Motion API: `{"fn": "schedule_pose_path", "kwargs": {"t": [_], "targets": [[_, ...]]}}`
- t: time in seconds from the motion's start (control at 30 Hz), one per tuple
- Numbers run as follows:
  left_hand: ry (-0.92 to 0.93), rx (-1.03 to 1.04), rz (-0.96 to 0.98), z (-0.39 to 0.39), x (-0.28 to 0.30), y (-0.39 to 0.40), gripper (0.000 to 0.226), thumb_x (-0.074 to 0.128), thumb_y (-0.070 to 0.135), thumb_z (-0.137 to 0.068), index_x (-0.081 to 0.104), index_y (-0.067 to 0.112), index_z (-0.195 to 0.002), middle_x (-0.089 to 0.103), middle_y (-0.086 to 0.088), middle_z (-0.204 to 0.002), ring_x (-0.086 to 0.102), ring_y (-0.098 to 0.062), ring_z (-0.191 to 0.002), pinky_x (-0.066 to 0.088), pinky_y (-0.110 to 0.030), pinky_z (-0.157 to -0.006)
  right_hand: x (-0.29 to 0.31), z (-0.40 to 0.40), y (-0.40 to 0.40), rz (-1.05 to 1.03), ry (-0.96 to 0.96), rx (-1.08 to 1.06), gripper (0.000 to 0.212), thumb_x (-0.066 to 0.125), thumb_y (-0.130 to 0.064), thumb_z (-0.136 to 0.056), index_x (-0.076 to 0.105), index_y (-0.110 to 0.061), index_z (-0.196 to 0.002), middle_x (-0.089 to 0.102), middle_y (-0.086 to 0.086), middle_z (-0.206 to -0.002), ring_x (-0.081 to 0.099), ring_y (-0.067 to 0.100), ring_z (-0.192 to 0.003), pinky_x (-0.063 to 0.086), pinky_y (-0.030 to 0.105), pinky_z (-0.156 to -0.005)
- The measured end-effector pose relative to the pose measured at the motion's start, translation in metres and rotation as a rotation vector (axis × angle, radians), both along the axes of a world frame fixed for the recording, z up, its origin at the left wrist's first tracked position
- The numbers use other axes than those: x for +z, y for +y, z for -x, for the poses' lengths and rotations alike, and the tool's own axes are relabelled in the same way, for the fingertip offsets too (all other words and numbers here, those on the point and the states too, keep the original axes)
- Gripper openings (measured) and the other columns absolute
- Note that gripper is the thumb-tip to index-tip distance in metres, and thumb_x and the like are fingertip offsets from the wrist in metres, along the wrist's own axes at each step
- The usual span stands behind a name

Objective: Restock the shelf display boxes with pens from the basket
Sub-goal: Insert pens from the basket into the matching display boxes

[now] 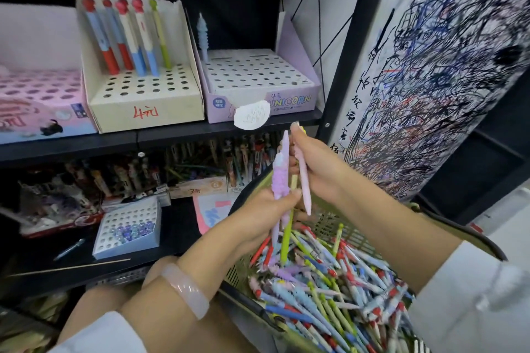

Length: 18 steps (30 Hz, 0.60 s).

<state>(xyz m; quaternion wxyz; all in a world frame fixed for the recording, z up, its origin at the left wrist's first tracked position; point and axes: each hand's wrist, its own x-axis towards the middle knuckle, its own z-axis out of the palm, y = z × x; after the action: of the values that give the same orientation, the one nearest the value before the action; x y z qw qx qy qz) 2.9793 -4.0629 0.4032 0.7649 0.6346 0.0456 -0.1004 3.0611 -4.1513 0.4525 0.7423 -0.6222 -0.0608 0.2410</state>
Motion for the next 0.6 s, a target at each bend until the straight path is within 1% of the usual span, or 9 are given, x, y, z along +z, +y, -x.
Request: {"fn": "schedule_pose_path", "kwargs": {"t": [0.07, 0.13, 0.2, 0.23, 0.27, 0.37, 0.4, 0.5, 0.6], "targets": [[0.024, 0.013, 0.135, 0.003, 0.006, 0.004, 0.023, 0.046, 0.015, -0.096, 0.060, 0.007, -0.079, 0.060, -0.004, -0.057, 0.060, -0.012, -0.051, 0.056, -0.027, -0.055, 0.008, 0.003, 0.012, 0.004, -0.043, -0.020, 0.040, 0.042, -0.041, -0.097, 0.053, -0.012, -0.073, 0.055, -0.003, -0.050, 0.048, 0.008, -0.044, 0.042, 0.018, -0.048], [0.015, 0.082, 0.185, 0.004, 0.012, 0.013, 0.026, 0.047, 0.017, -0.096, 0.055, 0.004, -0.076, 0.053, -0.007, -0.058, 0.052, -0.014, -0.046, 0.049, -0.025, -0.046, 0.014, 0.004, 0.022, 0.024, -0.125, -0.001, 0.042, 0.038, -0.041, -0.098, 0.055, -0.009, -0.078, 0.061, 0.003, -0.067, 0.057, 0.012, -0.060, 0.048, 0.024, -0.064], [-0.026, 0.165, 0.115, 0.005, 0.017, 0.025, 0.028, 0.049, 0.018, -0.095, 0.056, 0.007, -0.070, 0.050, -0.003, -0.052, 0.044, -0.012, -0.043, 0.039, -0.022, -0.042, 0.018, 0.006, 0.030, 0.058, -0.198, 0.001, 0.045, 0.035, -0.042, -0.099, 0.058, -0.004, -0.092, 0.063, 0.010, -0.091, 0.060, 0.018, -0.083, 0.048, 0.033, -0.085], [-0.045, 0.202, 0.043, 0.006, 0.021, 0.031, 0.027, 0.051, 0.018, -0.095, 0.057, 0.010, -0.070, 0.049, 0.000, -0.049, 0.042, -0.011, -0.042, 0.037, -0.022, -0.042, 0.019, 0.007, 0.035, 0.076, -0.206, 0.001, 0.048, 0.034, -0.044, -0.099, 0.059, -0.003, -0.100, 0.062, 0.012, -0.098, 0.059, 0.021, -0.090, 0.047, 0.037, -0.090], [-0.060, 0.225, -0.016, 0.007, 0.025, 0.036, 0.025, 0.053, 0.018, -0.094, 0.059, 0.012, -0.070, 0.049, 0.002, -0.047, 0.041, -0.010, -0.042, 0.036, -0.021, -0.043, 0.020, 0.009, 0.041, 0.098, -0.202, 0.007, 0.049, 0.032, -0.047, -0.098, 0.058, -0.006, -0.103, 0.061, 0.013, -0.100, 0.058, 0.023, -0.089, 0.049, 0.038, -0.086], [-0.090, 0.288, -0.033, 0.011, 0.037, 0.052, 0.019, 0.059, 0.012, -0.090, 0.064, 0.010, -0.071, 0.055, 0.002, -0.049, 0.038, -0.007, -0.038, 0.033, -0.018, -0.040, 0.025, 0.015, 0.059, 0.155, -0.198, 0.022, 0.044, 0.029, -0.053, -0.097, 0.055, -0.018, -0.090, 0.058, 0.007, -0.086, 0.057, 0.019, -0.069, 0.047, 0.025, -0.055], [-0.095, 0.326, -0.031, 0.012, 0.042, 0.058, 0.018, 0.060, 0.009, -0.088, 0.065, 0.008, -0.071, 0.058, -0.003, -0.054, 0.037, -0.007, -0.037, 0.033, -0.017, -0.039, 0.028, 0.015, 0.066, 0.143, -0.229, 0.026, 0.042, 0.029, -0.051, -0.098, 0.055, -0.018, -0.092, 0.060, 0.006, -0.088, 0.058, 0.019, -0.072, 0.049, 0.027, -0.057], [-0.115, 0.411, -0.079, 0.012, 0.056, 0.082, 0.015, 0.063, 0.010, -0.087, 0.066, 0.007, -0.072, 0.065, -0.010, -0.067, 0.037, -0.007, -0.037, 0.035, -0.017, -0.039, 0.041, 0.009, 0.080, 0.080, -0.358, 0.048, 0.035, 0.037, -0.040, -0.099, 0.057, -0.011, -0.104, 0.062, 0.001, -0.094, 0.058, 0.015, -0.092, 0.048, 0.034, -0.087], [-0.140, 0.457, -0.134, 0.007, 0.069, 0.105, 0.018, 0.063, 0.014, -0.087, 0.068, 0.013, -0.069, 0.069, -0.007, -0.067, 0.037, -0.006, -0.038, 0.035, -0.018, -0.040, 0.058, -0.003, 0.090, 0.141, -0.530, 0.081, 0.024, 0.046, -0.029, -0.097, 0.061, -0.012, -0.089, 0.059, -0.007, -0.071, 0.057, 0.006, -0.071, 0.045, 0.025, -0.077]]}}
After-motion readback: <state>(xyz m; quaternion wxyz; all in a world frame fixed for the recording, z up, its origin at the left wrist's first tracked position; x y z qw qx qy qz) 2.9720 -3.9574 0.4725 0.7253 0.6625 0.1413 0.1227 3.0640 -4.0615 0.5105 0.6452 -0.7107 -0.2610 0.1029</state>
